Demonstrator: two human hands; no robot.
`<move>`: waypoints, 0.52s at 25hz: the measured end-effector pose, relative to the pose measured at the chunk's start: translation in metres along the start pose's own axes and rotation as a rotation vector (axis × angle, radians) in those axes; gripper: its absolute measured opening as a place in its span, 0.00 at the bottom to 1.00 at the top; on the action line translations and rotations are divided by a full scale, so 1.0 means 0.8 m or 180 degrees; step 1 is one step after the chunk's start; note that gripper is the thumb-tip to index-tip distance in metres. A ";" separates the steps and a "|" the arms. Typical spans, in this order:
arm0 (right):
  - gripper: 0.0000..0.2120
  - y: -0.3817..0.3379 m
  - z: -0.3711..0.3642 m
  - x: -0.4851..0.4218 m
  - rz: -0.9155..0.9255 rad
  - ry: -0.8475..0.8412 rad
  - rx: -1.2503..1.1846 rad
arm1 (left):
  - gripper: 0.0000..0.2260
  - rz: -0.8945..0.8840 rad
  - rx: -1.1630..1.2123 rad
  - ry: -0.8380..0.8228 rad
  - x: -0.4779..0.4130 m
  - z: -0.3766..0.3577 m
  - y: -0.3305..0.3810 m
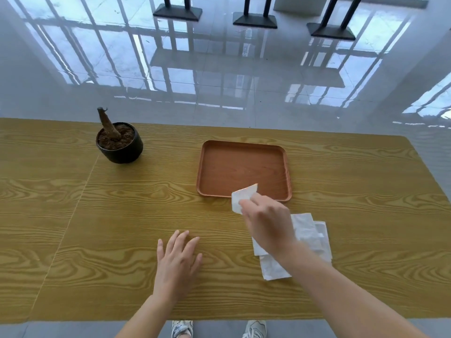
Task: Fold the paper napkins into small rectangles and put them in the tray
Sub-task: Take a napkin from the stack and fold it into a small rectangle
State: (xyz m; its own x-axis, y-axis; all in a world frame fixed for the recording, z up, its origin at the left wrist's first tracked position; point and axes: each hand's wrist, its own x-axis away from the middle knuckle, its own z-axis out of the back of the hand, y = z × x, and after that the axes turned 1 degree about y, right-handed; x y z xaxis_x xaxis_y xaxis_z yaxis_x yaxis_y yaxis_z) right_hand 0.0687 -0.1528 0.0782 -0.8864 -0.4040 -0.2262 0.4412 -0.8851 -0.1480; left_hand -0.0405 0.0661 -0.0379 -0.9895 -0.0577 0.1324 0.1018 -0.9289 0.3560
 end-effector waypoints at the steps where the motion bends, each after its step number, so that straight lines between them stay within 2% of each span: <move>1: 0.09 -0.017 -0.015 -0.002 0.0177 -0.0007 0.0059 | 0.19 0.0117 0.0115 0.0057 0.005 0.005 -0.006; 6: 0.07 -0.084 -0.089 0.049 0.0765 -0.0651 0.0165 | 0.21 0.0502 0.0670 0.0346 0.016 0.022 -0.032; 9: 0.05 -0.083 -0.099 0.081 0.0671 -0.0973 0.0007 | 0.25 0.0493 0.0722 0.0303 0.017 0.026 -0.035; 13: 0.10 -0.045 -0.088 0.098 0.0227 -0.1083 -0.0271 | 0.28 0.0735 0.0418 0.0380 0.008 0.027 -0.022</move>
State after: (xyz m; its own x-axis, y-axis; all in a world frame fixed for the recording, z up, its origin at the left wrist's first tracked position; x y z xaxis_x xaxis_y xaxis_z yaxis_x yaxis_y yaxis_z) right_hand -0.0067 -0.1362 -0.0019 -0.8426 -0.5305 0.0927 0.5010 -0.8353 -0.2262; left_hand -0.0461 0.0896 -0.0236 -0.9429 -0.3119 0.1169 0.3304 -0.8314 0.4469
